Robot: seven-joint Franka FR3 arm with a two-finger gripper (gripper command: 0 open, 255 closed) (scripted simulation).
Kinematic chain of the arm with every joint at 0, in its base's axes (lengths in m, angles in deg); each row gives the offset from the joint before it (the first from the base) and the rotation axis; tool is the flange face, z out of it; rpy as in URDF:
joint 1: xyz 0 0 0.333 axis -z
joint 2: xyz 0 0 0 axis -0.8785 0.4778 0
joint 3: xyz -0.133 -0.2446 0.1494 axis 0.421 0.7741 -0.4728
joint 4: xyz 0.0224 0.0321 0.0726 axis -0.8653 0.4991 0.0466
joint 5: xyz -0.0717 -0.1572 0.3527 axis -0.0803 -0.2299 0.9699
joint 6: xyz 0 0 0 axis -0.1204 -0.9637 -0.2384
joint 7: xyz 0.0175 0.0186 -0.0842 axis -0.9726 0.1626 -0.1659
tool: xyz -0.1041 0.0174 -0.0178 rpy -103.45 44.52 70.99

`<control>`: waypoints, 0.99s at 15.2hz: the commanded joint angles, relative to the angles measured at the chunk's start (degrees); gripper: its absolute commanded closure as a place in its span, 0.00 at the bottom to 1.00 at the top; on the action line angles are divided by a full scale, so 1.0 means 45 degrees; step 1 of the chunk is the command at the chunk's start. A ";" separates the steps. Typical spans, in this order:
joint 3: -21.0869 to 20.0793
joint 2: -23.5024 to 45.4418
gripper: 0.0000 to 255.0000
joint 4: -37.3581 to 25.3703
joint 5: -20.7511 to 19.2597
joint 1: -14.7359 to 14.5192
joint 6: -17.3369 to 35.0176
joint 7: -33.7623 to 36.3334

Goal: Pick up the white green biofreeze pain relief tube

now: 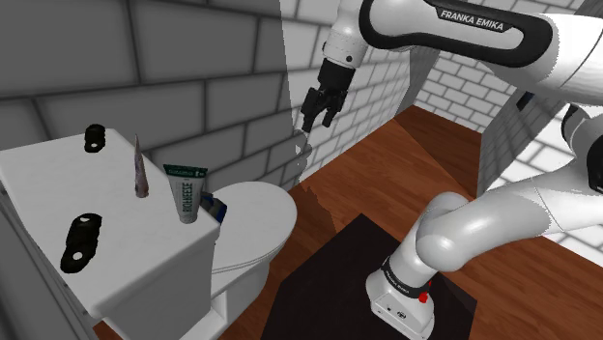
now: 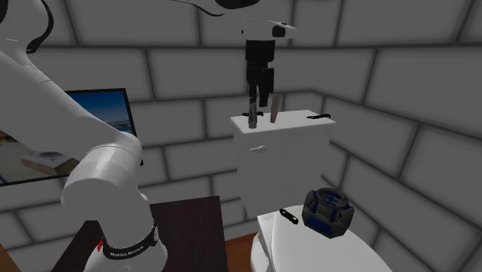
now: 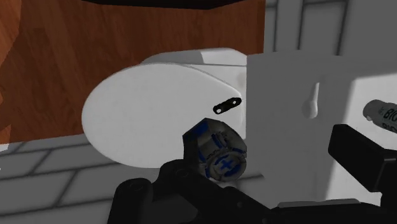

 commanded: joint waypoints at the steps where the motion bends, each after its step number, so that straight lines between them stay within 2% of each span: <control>1: -0.0351 0.0771 0.00 -0.0529 0.0063 -0.0265 0.0186 -0.0074; 8: -0.1621 0.3275 0.00 -0.2505 0.0000 -0.1121 0.0504 -0.0160; 15: -0.2895 0.5849 0.00 -0.4811 -0.0555 -0.2002 0.0481 -0.0068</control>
